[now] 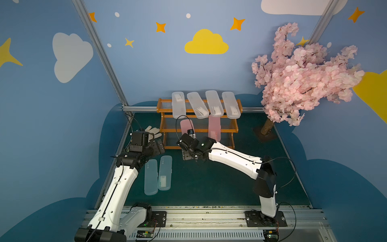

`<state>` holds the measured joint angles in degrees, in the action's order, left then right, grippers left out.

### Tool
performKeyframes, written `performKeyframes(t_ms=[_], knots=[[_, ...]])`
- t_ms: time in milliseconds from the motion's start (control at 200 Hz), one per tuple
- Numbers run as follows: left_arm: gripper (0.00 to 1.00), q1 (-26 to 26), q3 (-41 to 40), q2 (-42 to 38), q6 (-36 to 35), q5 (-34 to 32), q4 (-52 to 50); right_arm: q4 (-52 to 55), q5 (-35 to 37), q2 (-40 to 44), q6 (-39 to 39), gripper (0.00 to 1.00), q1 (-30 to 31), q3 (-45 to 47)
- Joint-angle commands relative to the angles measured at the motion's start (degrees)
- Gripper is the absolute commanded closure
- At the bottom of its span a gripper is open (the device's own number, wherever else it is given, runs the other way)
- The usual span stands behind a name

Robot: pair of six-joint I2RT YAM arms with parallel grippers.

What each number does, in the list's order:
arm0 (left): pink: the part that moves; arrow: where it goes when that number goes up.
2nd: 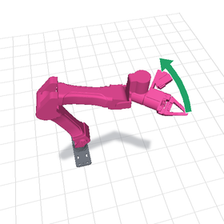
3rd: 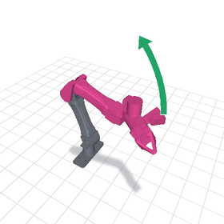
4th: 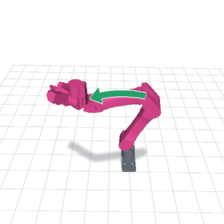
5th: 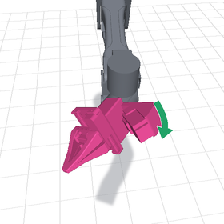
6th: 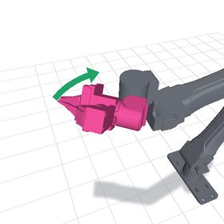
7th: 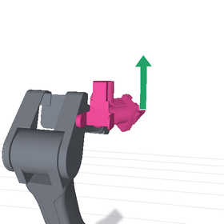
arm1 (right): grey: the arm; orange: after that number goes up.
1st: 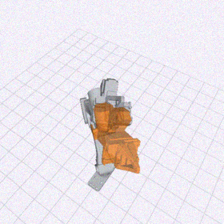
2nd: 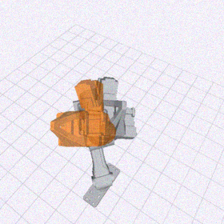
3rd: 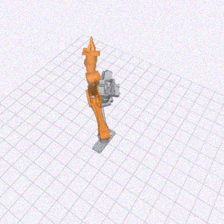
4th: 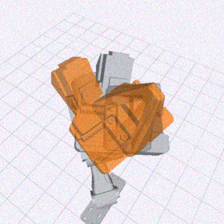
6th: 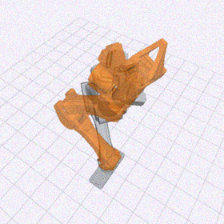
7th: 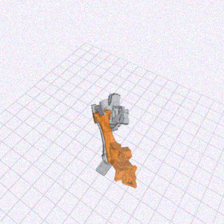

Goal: Place the pencil cases on the shelf according to color
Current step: Place the pencil case on the shelf.

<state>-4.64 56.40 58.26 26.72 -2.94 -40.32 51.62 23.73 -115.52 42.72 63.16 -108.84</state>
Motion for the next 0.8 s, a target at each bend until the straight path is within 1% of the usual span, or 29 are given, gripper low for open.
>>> performKeyframes(t_ms=[0, 120, 240, 426, 671, 796], knots=[[0.0, 0.7, -2.6, -2.2, -1.2, 2.1, 2.3, 1.5, 0.2, -2.6, 0.8, 0.41, -0.7, -6.0], [0.0, 1.4, -3.4, -3.2, -1.3, 3.1, 2.1, 2.5, 1.5, -6.3, 1.2, 0.42, -1.4, -11.1], [0.0, 1.5, -4.1, -3.1, -0.8, 5.5, 2.6, 4.2, 1.5, -10.0, 2.0, 0.42, -2.7, -15.9], [0.0, 1.8, -4.0, -3.5, -1.0, 5.1, 2.4, 4.4, 0.0, -14.3, 2.0, 0.42, -4.0, -21.8], [0.0, 2.1, -4.6, -4.1, -0.9, 7.2, 3.0, 4.3, -1.0, -17.8, 2.5, 0.41, -5.1, -27.5], [0.0, 2.1, -4.7, -4.0, -1.0, 7.9, 3.2, 3.9, -1.5, -18.2, 2.6, 0.37, -5.7, -28.9]])
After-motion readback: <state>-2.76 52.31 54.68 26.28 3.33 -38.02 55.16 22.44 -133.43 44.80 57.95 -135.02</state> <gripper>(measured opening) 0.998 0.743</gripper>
